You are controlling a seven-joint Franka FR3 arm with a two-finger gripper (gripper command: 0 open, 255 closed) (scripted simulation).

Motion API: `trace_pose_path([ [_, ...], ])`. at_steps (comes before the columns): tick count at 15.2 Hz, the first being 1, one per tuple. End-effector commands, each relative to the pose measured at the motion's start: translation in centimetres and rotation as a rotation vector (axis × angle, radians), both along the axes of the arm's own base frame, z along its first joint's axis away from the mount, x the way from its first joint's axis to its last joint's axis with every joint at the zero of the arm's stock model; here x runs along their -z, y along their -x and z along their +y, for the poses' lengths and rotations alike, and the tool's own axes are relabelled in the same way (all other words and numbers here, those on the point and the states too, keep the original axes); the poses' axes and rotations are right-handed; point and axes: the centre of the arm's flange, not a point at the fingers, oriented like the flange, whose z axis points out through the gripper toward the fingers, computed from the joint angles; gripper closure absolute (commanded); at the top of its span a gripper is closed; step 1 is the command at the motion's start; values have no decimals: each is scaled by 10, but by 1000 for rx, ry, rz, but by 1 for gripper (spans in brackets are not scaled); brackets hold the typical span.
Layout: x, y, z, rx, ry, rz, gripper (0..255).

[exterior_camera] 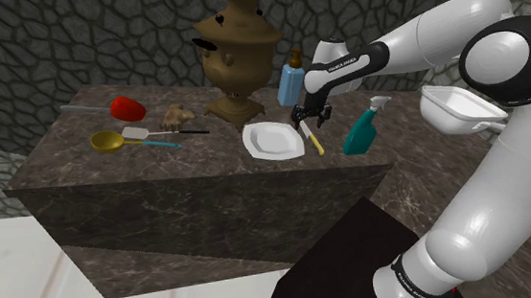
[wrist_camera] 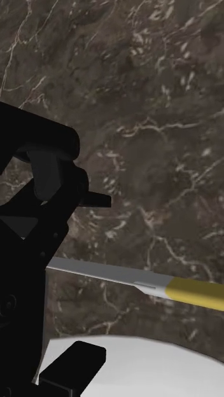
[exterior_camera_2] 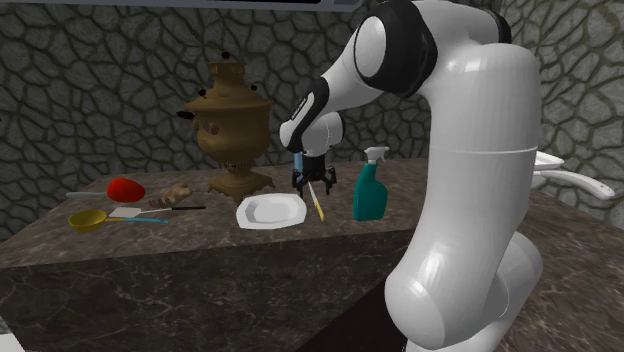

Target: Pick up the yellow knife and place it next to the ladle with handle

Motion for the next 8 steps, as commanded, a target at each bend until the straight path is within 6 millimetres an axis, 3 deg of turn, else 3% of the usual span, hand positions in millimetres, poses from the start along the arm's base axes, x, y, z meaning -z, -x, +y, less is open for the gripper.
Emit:
trace_pose_path([
  [1,2,0,0,0,0,-1,0],
  [6,2,0,0,0,0,-1,0],
  [7,2,0,0,0,0,-1,255],
  [8,2,0,0,0,0,-1,255],
])
